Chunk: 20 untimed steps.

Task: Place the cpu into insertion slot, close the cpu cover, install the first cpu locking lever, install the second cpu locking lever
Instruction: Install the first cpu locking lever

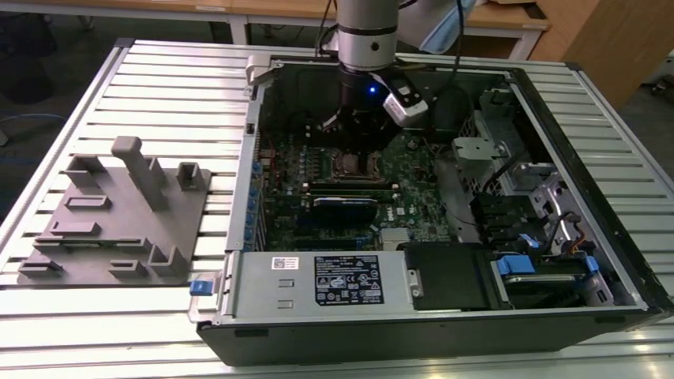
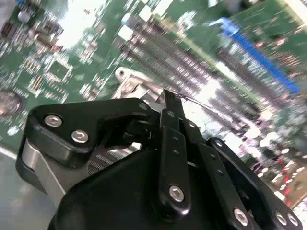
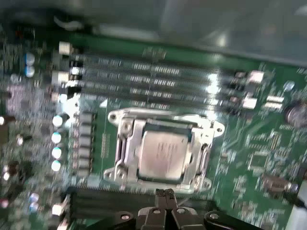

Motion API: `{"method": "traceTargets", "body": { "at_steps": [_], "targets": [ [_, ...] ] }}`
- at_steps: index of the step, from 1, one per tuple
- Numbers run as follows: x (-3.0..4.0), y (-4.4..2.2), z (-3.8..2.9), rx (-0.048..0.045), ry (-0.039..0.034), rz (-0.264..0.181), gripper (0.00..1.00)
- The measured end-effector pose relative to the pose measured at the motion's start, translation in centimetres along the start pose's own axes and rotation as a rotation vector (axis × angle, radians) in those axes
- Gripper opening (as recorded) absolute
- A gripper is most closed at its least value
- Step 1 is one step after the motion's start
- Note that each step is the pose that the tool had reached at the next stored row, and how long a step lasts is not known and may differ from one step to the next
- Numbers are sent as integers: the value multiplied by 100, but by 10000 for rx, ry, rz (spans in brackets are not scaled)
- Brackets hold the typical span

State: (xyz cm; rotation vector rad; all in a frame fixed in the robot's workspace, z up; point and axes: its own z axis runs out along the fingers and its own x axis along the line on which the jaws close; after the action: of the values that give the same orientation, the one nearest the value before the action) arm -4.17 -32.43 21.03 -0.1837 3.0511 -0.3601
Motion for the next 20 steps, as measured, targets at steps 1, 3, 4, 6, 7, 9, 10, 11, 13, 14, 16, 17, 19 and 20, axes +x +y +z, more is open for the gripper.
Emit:
{"method": "traceTargets", "body": {
  "at_steps": [1, 3, 4, 6, 7, 9, 10, 11, 13, 14, 16, 17, 19, 20],
  "targets": [
    [0, 1, 1, -232, -25, 19, 10],
    [1, 1, 1, -270, -28, 24, 10],
    [1, 1, 0, -272, -28, 24, 10],
    [0, -3, -14, -269, -25, 22, 10],
    [0, -6, -26, -271, -26, 23, 10],
    [-2, -13, -53, -272, -27, 23, 10],
    [-2, -15, -63, -271, -26, 23, 10],
    [-3, -15, -64, -273, -28, 23, 10],
    [-3, -16, -65, -310, -31, 25, 10],
    [-3, -16, -64, -467, -49, 37, 10],
    [-2, -18, -64, -823, -89, 66, 10],
    [-2, -19, -64, -975, -105, 77, 10],
    [-2, -21, -63, -1321, -143, 104, 10],
    [-2, -21, -63, -1468, -162, 116, 10]
  ]
}}
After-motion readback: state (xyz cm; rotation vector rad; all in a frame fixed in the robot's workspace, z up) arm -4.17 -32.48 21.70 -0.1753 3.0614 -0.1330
